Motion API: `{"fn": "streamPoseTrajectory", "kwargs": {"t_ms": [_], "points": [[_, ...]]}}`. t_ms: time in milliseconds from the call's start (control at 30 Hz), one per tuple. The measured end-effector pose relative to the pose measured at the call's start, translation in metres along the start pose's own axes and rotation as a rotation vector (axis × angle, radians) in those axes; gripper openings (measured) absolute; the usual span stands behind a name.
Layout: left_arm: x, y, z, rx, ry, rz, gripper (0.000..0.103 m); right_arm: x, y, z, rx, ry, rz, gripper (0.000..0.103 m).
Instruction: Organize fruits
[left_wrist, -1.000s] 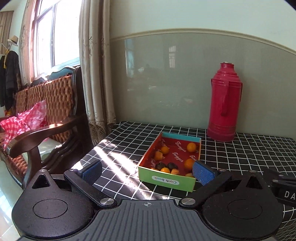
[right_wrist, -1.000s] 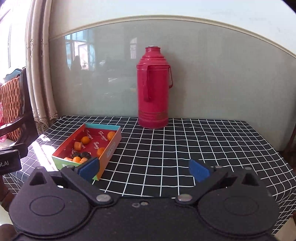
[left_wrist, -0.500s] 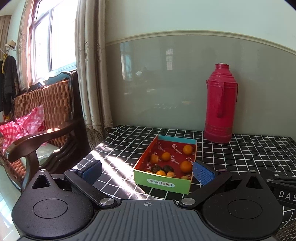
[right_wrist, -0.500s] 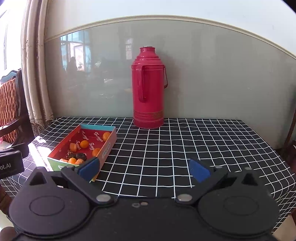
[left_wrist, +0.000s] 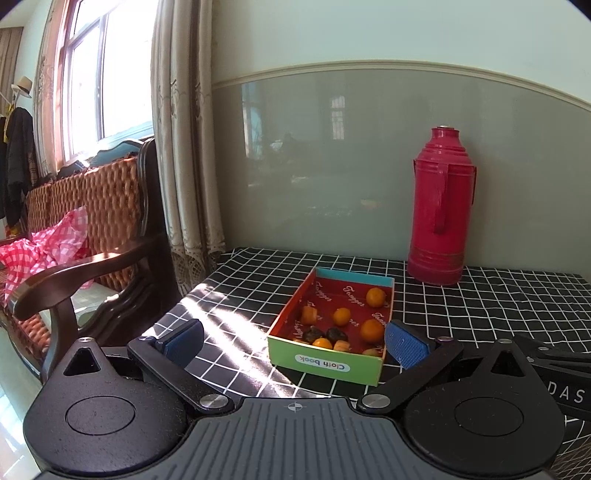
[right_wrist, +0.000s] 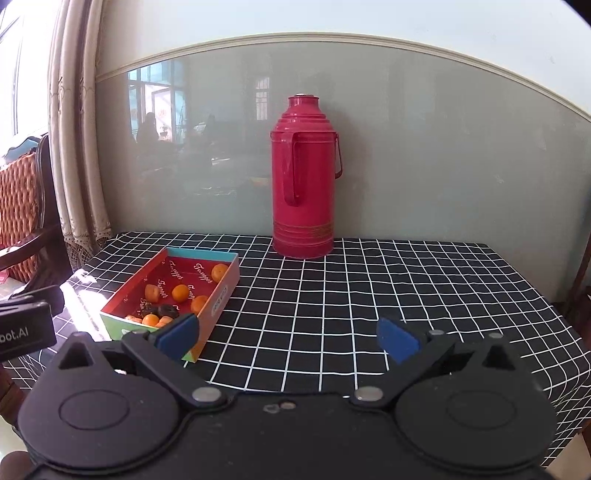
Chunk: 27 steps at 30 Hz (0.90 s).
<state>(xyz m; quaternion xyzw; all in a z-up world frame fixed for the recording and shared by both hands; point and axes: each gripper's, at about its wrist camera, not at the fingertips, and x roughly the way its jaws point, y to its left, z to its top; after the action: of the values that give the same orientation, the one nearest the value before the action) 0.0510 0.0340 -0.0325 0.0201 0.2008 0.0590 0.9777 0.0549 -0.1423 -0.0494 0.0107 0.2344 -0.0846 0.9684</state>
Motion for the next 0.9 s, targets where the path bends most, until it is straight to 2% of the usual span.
{"fn": "streamPoseTrajectory", "kwargs": {"t_ms": [900], "points": [[-0.0008,-0.0053,0.0001,0.012,-0.012,-0.015,0.103,-0.0014,0.002,0.0008,-0.002,-0.005,0.011,0.097]]}}
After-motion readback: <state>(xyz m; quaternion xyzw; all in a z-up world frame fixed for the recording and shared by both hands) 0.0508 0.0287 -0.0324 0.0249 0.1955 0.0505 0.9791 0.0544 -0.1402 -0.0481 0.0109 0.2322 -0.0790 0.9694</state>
